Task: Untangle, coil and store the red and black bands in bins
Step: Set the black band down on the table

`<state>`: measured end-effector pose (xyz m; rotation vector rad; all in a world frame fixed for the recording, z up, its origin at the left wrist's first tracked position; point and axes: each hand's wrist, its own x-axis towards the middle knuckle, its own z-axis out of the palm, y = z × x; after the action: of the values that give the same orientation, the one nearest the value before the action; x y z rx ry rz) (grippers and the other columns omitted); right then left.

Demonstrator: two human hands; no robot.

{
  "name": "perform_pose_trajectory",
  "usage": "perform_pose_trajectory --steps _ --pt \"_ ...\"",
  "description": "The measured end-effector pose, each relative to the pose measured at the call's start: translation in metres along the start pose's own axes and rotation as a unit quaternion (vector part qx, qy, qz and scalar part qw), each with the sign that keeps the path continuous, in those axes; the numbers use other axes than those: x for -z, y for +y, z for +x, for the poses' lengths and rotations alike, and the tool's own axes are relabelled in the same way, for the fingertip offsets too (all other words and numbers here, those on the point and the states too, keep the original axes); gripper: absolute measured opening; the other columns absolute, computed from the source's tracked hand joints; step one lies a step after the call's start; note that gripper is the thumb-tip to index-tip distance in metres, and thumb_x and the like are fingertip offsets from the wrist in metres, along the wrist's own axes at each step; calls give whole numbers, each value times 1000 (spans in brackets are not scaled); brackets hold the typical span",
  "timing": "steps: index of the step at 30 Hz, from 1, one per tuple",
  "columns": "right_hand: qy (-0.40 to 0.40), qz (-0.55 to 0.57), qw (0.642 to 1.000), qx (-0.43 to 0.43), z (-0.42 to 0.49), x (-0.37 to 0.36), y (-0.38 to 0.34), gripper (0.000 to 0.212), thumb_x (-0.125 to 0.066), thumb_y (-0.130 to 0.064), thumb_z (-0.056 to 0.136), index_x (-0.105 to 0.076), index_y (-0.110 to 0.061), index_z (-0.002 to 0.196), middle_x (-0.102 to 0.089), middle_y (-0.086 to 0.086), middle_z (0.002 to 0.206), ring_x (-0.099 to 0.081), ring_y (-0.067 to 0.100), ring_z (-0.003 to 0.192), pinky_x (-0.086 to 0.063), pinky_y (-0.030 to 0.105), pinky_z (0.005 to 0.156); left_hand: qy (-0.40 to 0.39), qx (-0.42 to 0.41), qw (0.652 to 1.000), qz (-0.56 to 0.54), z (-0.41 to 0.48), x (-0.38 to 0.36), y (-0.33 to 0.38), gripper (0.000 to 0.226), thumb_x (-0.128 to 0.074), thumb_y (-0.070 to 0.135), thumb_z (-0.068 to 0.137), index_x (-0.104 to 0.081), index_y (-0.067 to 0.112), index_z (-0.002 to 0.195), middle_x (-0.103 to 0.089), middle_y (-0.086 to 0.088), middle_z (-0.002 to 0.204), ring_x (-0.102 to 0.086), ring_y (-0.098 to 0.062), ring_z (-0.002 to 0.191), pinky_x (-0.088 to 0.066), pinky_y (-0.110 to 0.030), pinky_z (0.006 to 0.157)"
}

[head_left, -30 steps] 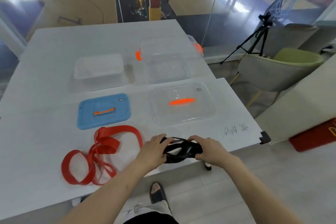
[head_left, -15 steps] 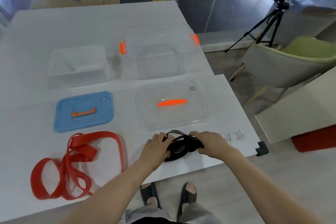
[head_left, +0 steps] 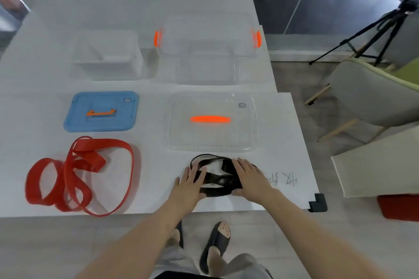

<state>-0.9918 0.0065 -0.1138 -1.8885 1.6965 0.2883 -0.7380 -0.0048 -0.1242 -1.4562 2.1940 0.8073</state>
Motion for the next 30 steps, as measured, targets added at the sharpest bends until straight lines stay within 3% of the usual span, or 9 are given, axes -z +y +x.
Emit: perform_pose_trajectory --steps 6,14,19,30 --pt "17 9 1000 -3 4 5 3 107 -69 -56 89 -7 -17 167 -7 10 175 -8 31 163 -17 50 130 23 17 1000 -12 0 9 7 79 -44 43 107 9 26 163 20 -6 171 9 -31 159 -17 -53 127" --pt "40 1 999 -15 -7 9 -2 83 -53 -61 98 -21 -22 165 -11 9 175 -10 31 163 -17 48 129 31 24 999 -10 -6 18 15 71 -34 45 108 4 23 164 7 -9 172 6 -30 159 -17 -50 127" --pt "62 -4 998 -11 -15 13 -5 62 -49 -51 102 -40 -22 156 -18 9 174 -12 30 162 -16 46 129 63 20 998 -12 -15 26 13 66 -32 46 109 -5 21 164 -8 -12 171 -6 -31 158 -23 -47 125" --pt "122 24 992 9 -19 24 -42 44 -51 -35 103 -54 -22 146 -40 3 163 -31 23 155 -28 41 123 135 54 989 -27 -49 49 -7 59 -34 44 108 -20 22 162 -26 -8 167 -25 -26 153 -35 -44 117"
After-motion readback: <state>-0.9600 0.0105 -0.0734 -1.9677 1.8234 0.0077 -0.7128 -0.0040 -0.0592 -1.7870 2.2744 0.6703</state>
